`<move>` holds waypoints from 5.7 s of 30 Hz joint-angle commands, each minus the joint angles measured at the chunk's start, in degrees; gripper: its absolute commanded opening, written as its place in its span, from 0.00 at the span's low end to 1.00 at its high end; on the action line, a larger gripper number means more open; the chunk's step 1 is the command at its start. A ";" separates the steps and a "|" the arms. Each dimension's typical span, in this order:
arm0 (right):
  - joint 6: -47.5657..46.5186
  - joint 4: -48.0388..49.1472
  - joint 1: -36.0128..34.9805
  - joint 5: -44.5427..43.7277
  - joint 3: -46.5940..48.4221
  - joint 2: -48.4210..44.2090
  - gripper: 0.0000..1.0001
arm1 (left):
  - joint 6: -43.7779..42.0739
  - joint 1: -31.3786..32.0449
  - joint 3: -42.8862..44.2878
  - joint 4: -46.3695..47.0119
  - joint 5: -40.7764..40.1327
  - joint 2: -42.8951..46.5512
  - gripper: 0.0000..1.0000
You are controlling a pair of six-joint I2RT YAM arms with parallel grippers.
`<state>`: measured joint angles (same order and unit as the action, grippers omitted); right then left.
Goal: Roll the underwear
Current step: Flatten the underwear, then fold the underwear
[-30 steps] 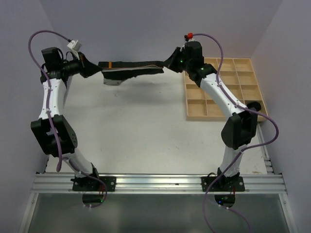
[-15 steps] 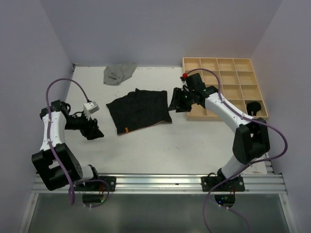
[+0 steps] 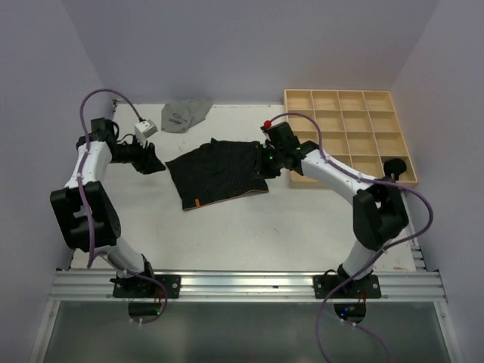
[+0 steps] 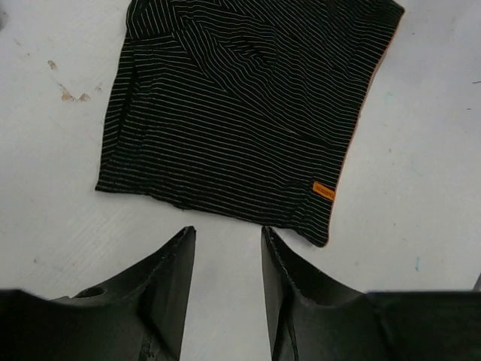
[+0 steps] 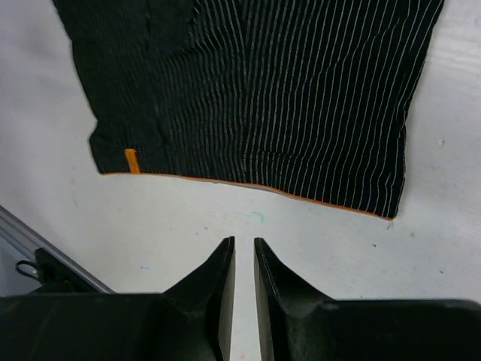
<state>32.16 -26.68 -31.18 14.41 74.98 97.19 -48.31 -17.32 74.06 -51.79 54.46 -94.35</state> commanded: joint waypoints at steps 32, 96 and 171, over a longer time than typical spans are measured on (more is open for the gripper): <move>-7.75 -3.77 -3.27 -2.64 28.63 22.57 0.29 | -4.89 21.29 -9.38 -0.44 -9.99 15.23 0.50; -10.36 2.86 -16.63 4.48 -5.02 7.16 0.28 | -18.83 14.16 -19.24 -9.37 -6.59 6.36 0.53; -14.67 10.77 5.16 10.90 36.11 49.15 0.33 | 16.76 5.54 36.06 12.33 2.94 -45.49 0.43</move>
<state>20.21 -8.86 -26.22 29.93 111.66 142.50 -30.83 -10.94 109.65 -38.74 56.34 -138.87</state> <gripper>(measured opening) 0.356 0.445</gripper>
